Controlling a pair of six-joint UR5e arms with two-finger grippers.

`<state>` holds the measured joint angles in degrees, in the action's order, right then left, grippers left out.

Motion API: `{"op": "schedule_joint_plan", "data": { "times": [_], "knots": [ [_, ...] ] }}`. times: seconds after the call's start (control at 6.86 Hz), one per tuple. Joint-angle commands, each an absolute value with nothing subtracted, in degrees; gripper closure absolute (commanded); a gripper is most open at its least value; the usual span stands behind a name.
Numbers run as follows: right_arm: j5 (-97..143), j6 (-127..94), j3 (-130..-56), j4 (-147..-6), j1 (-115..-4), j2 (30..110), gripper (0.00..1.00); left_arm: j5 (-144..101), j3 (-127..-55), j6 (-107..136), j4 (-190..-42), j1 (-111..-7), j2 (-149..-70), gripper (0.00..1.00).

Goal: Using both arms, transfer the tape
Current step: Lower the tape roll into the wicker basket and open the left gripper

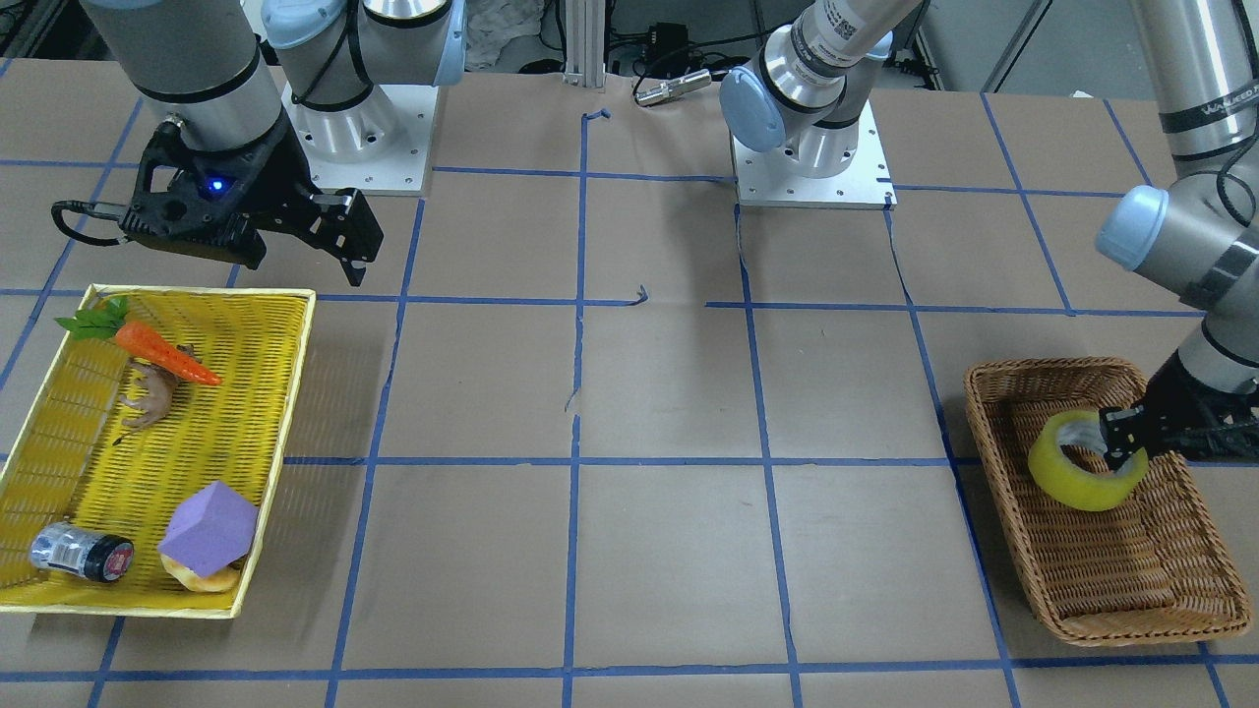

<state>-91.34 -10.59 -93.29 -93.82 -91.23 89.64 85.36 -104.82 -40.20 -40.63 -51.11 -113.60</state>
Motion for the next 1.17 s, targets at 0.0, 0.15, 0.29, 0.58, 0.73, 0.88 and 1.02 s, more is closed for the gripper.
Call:
{"op": "schedule_joint_plan", "data": {
  "times": [0.0, 0.15, 0.29, 0.58, 0.73, 0.88, 1.02],
  "knots": [
    [-91.41, -10.63, -93.51, -94.13, -91.32, 89.65, 0.0, 82.79, -104.33, -36.56, -40.17, -51.33, -112.78, 0.0],
    [-91.41, -10.55, -93.6, -94.22, -91.32, 89.65, 0.0, 83.4, -101.72, -36.65, -41.65, -53.16, -111.02, 0.0],
    [-91.41, -10.55, -93.6, -94.57, -91.41, 89.65, 0.0, 83.84, -97.6, -36.39, -52.1, -56.74, -107.79, 0.0],
    [-91.49, -10.55, -93.6, -94.66, -91.41, 89.65, 0.0, 83.94, -93.17, -27.32, -68.59, -63.16, -102.33, 0.0],
    [-91.58, -10.55, -93.69, -94.66, -91.41, 89.65, 0.0, 84.02, -93.25, -21.5, -69.51, -69.11, -100.04, 0.0],
    [-91.41, -10.55, -93.69, -94.66, -91.41, 89.65, 0.0, 87.59, -93.25, -17.36, -73.26, -75.7, -97.93, 0.0],
    [-91.41, -10.55, -93.69, -94.66, -91.41, 89.65, 0.0, 89.63, -93.25, -11.05, -75.74, -82.11, -96.95, 0.0]
  ]
}}
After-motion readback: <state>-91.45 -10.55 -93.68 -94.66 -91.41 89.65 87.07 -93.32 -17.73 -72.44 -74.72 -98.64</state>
